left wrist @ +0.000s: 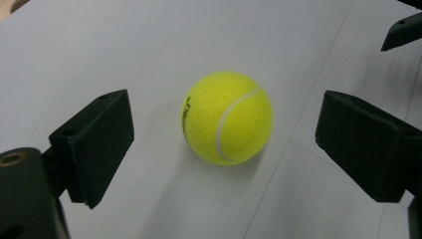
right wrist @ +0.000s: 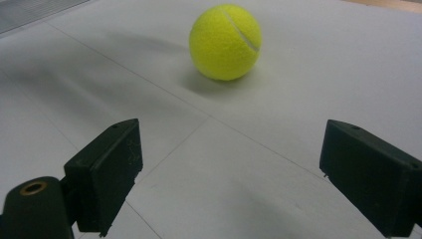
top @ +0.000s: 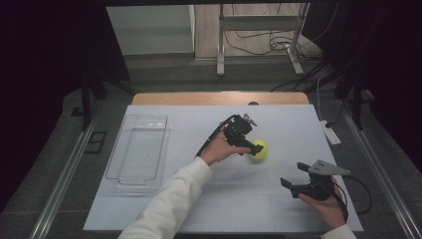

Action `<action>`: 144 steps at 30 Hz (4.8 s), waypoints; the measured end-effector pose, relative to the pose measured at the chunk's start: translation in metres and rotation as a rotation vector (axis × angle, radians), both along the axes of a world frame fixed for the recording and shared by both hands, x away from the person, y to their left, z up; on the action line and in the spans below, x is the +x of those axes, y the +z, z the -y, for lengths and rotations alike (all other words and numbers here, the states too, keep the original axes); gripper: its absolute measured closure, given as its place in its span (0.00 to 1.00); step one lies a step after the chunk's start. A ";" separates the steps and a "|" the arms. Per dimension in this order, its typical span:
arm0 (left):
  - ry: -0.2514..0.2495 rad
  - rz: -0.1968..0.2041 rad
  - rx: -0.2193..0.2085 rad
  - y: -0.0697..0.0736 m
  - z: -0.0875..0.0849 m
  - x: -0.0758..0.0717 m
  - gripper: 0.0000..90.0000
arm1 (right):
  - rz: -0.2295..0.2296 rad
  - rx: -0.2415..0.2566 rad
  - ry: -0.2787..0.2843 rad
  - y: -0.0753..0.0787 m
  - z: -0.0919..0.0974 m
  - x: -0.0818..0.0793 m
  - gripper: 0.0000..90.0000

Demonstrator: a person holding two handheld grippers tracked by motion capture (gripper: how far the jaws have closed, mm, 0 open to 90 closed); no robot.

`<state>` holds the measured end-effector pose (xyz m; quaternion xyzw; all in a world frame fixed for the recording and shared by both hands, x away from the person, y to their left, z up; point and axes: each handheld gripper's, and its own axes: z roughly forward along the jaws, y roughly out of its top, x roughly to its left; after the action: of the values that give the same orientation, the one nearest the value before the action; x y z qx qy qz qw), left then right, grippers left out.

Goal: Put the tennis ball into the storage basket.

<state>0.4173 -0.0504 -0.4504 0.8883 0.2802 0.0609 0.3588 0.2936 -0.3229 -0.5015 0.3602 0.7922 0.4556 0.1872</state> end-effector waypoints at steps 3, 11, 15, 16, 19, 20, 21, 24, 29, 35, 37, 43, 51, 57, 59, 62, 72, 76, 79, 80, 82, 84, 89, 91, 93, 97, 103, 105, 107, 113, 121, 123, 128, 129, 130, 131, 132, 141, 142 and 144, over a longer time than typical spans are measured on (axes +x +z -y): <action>0.005 0.001 0.001 -0.001 0.001 0.002 0.11 | 0.000 0.000 0.001 0.000 0.000 0.000 0.11; 0.002 -0.003 0.021 -0.004 0.006 0.007 0.11 | 0.000 -0.004 -0.002 0.000 0.000 0.000 0.11; -0.002 -0.008 0.029 -0.006 0.010 0.010 0.11 | -0.001 -0.004 -0.001 0.000 0.000 0.000 0.11; -0.002 -0.010 0.031 -0.007 0.011 0.010 0.11 | -0.002 -0.002 0.001 0.000 0.000 0.000 0.11; -0.010 -0.015 0.034 -0.009 0.014 0.011 0.11 | -0.003 -0.002 0.002 -0.001 0.000 0.000 0.11; -0.012 -0.018 0.036 -0.011 0.015 0.012 0.11 | -0.003 -0.002 0.002 -0.001 0.000 0.000 0.11; -0.011 -0.021 0.037 -0.012 0.017 0.012 0.11 | -0.003 -0.002 0.002 -0.001 0.000 0.000 0.11; -0.015 -0.029 0.037 -0.014 0.018 0.013 0.11 | -0.003 -0.002 0.002 -0.001 0.001 0.000 0.11; -0.019 -0.045 0.046 -0.019 0.021 0.016 0.11 | -0.006 -0.001 0.001 -0.001 0.001 0.000 0.11; -0.025 -0.057 0.050 -0.025 0.025 0.019 0.11 | -0.007 0.000 0.001 -0.001 0.001 0.001 0.11; -0.029 -0.063 0.053 -0.027 0.027 0.019 0.11 | -0.008 -0.002 0.002 -0.002 0.001 0.001 0.11; -0.039 -0.072 0.056 -0.031 0.033 0.020 0.11 | -0.007 0.000 0.001 -0.002 0.001 0.001 0.11; -0.057 -0.087 0.078 -0.038 0.039 0.020 0.12 | -0.009 0.001 0.001 -0.002 0.001 0.001 0.11; -0.053 -0.107 0.105 -0.044 0.041 0.021 0.18 | -0.008 0.000 0.001 -0.002 0.002 0.001 0.11; -0.050 -0.112 0.108 -0.046 0.042 0.022 0.19 | -0.008 0.000 0.001 -0.002 0.002 0.001 0.11; -0.050 -0.116 0.116 -0.047 0.041 0.022 0.27 | -0.007 0.000 0.000 -0.002 0.002 0.000 0.11; -0.048 -0.109 0.122 -0.046 0.041 0.021 0.30 | -0.006 -0.003 -0.001 -0.001 0.002 0.000 0.11; -0.049 -0.108 0.122 -0.045 0.039 0.022 0.30 | -0.007 -0.003 -0.002 -0.001 0.002 0.000 0.11; -0.050 -0.102 0.119 -0.044 0.037 0.021 0.30 | -0.007 -0.003 -0.002 -0.001 0.002 0.000 0.11; -0.051 -0.100 0.112 -0.043 0.036 0.020 0.30 | -0.007 -0.003 -0.002 -0.001 0.002 0.000 0.11; -0.054 -0.097 0.110 -0.042 0.034 0.019 0.30 | -0.007 -0.004 -0.002 -0.001 0.002 0.000 0.11; -0.057 -0.097 0.106 -0.040 0.033 0.018 0.30 | -0.007 -0.004 -0.002 -0.001 0.002 0.000 0.11; -0.057 -0.084 0.096 -0.037 0.030 0.016 0.30 | -0.007 -0.005 -0.003 -0.002 0.002 0.000 0.11; -0.059 -0.078 0.087 -0.034 0.027 0.014 0.30 | -0.007 -0.006 -0.003 -0.002 0.002 0.000 0.11; -0.060 -0.074 0.089 -0.033 0.026 0.014 0.30 | -0.007 -0.006 -0.003 -0.002 0.002 0.000 0.11; -0.056 -0.066 0.081 -0.030 0.024 0.012 0.30 | -0.007 -0.006 -0.003 -0.002 0.002 0.000 0.11; -0.050 -0.056 0.069 -0.027 0.019 0.010 0.30 | -0.007 -0.008 -0.003 -0.002 0.002 0.000 0.11; -0.049 -0.053 0.067 -0.026 0.017 0.009 0.30 | -0.007 -0.008 -0.003 -0.002 0.002 0.000 0.11; -0.049 -0.053 0.066 -0.025 0.015 0.008 0.30 | -0.008 -0.007 -0.004 -0.002 0.002 0.000 0.11; -0.042 -0.046 0.052 -0.023 0.008 0.005 0.30 | -0.008 -0.009 -0.003 -0.002 0.002 0.000 0.11; -0.033 -0.038 0.042 -0.022 -0.002 0.001 0.30 | -0.009 -0.011 -0.005 -0.002 0.002 0.000 0.11; -0.033 -0.036 0.038 -0.022 -0.005 -0.001 0.30 | -0.009 -0.010 -0.005 -0.002 0.002 0.000 0.11; -0.027 -0.032 0.028 -0.023 -0.011 -0.005 0.30 | -0.009 -0.012 -0.007 -0.002 0.002 0.000 0.11; -0.026 -0.032 0.028 -0.023 -0.012 -0.005 0.30 | -0.009 -0.012 -0.007 -0.002 0.002 0.000 0.11; -0.026 -0.031 0.024 -0.023 -0.013 -0.006 0.30 | -0.009 -0.012 -0.007 -0.002 0.002 0.000 0.11; -0.026 -0.030 0.024 -0.023 -0.014 -0.007 0.30 | -0.009 -0.012 -0.007 -0.002 0.002 0.000 0.11; -0.026 -0.030 0.024 -0.023 -0.014 -0.007 0.30 | -0.009 -0.012 -0.007 -0.002 0.002 0.000 0.11; -0.025 -0.022 0.015 -0.022 -0.021 -0.013 0.30 | -0.008 -0.011 -0.009 -0.002 0.002 0.001 0.11; -0.024 -0.020 0.013 -0.021 -0.021 -0.014 0.30 | -0.009 -0.012 -0.010 -0.002 0.002 0.001 0.11; -0.023 -0.016 0.008 -0.020 -0.022 -0.015 0.30 | -0.010 -0.012 -0.010 -0.002 0.002 0.001 0.11</action>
<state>0.4019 -0.0281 -0.4705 0.8933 0.2726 0.0505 0.3536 0.2946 -0.3250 -0.5040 0.3654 0.7941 0.4480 0.1876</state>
